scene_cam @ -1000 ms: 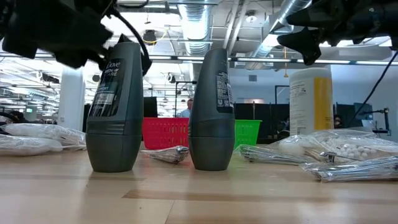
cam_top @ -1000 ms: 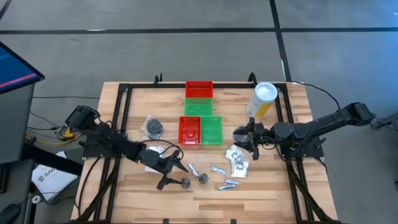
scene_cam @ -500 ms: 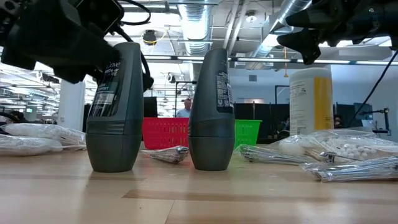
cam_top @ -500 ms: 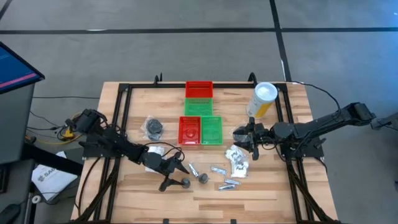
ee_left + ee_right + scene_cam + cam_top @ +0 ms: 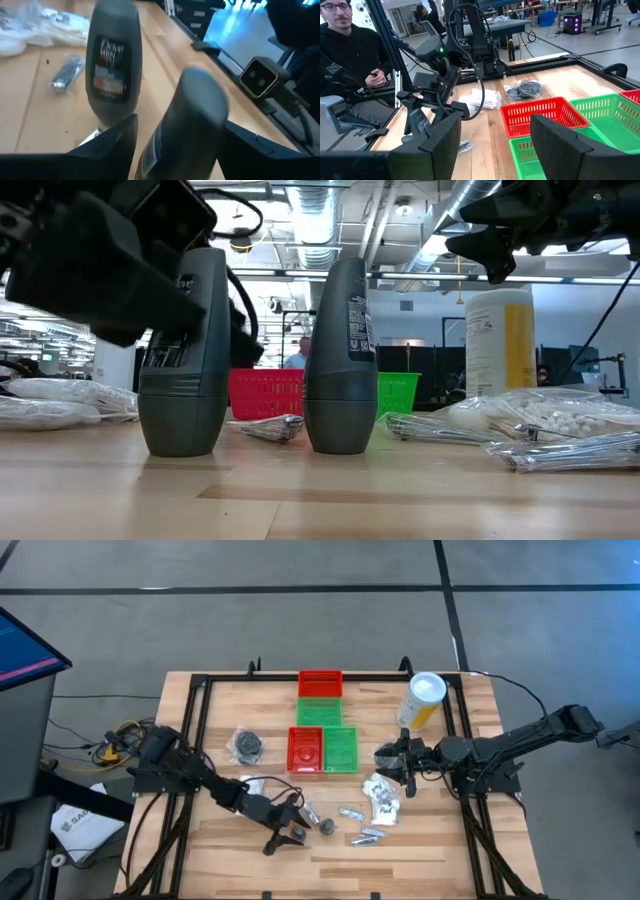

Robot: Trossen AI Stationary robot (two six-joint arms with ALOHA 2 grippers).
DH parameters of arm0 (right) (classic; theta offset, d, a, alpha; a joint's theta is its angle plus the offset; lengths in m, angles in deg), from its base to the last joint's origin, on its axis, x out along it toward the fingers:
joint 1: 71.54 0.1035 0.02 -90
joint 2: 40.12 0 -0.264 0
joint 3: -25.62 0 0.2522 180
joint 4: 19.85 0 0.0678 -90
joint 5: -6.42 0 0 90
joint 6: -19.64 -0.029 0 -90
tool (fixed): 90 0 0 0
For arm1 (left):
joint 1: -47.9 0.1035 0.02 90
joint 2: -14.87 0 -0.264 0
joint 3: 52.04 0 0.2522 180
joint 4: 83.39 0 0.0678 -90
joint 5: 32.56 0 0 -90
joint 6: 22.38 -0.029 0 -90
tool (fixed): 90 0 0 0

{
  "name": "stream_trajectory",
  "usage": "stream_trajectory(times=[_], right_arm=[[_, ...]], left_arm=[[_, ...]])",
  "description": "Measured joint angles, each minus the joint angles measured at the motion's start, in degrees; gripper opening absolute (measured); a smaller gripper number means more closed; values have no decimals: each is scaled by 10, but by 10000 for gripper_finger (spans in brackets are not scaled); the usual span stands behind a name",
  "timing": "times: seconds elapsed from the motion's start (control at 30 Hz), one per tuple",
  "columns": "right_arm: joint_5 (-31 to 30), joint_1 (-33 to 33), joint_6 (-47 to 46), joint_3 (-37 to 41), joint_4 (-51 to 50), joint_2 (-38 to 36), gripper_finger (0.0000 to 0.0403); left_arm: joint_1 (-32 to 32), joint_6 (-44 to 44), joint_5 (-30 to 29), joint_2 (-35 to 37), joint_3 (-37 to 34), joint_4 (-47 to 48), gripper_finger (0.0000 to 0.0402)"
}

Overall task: Pick & Place Travel size toiletries
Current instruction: Put the gray deodorant into the bottom red bin

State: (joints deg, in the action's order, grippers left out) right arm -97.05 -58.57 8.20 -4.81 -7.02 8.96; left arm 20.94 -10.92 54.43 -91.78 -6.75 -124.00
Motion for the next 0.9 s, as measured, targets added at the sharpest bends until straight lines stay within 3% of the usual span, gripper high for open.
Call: stream_trajectory(times=[0.3, 0.57, 0.77, 0.9], right_arm=[[0, 0, 0, 0, -2, 0, 225], [0, 0, 0, 0, -2, 0, 225], [0, 0, 0, 0, -3, 0, 225], [0, 0, 0, 0, -3, 0, 225]], left_arm=[[0, 17, 11, -3, 0, -1, 165], [0, 29, 17, 4, -1, 3, 161], [14, 12, 5, 73, -9, 16, 160], [36, -18, -71, 157, -19, 96, 159]])
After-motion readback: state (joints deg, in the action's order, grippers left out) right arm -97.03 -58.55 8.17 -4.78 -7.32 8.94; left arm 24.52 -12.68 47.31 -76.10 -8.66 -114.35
